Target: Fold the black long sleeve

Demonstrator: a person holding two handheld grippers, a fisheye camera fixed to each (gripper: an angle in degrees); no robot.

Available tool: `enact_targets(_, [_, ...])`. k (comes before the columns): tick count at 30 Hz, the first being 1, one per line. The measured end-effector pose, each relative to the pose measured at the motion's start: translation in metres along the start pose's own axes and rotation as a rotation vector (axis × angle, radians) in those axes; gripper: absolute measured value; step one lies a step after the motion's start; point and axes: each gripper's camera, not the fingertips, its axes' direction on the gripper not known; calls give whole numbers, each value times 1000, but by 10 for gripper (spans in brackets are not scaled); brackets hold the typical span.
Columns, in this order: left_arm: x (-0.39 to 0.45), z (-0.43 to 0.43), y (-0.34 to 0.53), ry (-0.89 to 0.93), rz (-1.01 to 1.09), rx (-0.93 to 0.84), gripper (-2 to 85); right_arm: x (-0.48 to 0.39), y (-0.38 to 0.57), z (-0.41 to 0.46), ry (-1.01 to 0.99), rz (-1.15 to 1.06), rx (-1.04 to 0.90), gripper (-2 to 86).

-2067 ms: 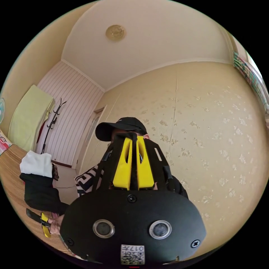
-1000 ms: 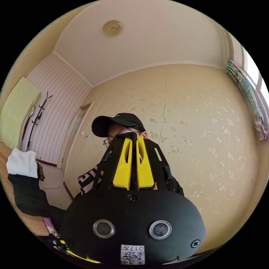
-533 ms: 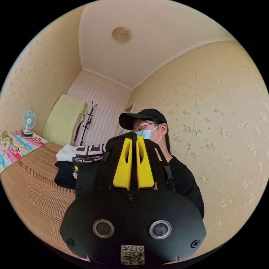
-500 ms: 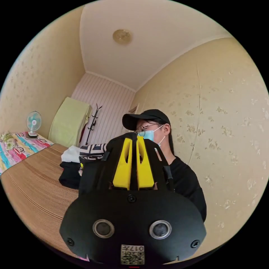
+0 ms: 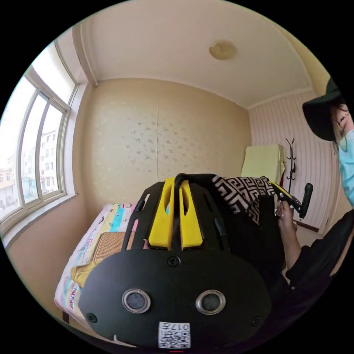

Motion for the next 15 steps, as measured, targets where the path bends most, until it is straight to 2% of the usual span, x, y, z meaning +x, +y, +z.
enact_targets(4, [-109,216,5,-3,-152,-345,24,35,28,232,-113,40,-420,38])
enact_targets(6, [-140,270,38,14,-236,-447,42,50,55,292,-196,162,-583,54])
enact_targets(9, [-148,289,95,33,-253,-519,59,39,98,295,-292,210,-596,65])
enact_targets(12, [-135,285,169,-2,-243,-653,77,-8,166,277,-335,116,-728,73])
enact_targets(15, [-128,255,248,-89,-342,-764,96,-58,256,261,-391,42,-880,75])
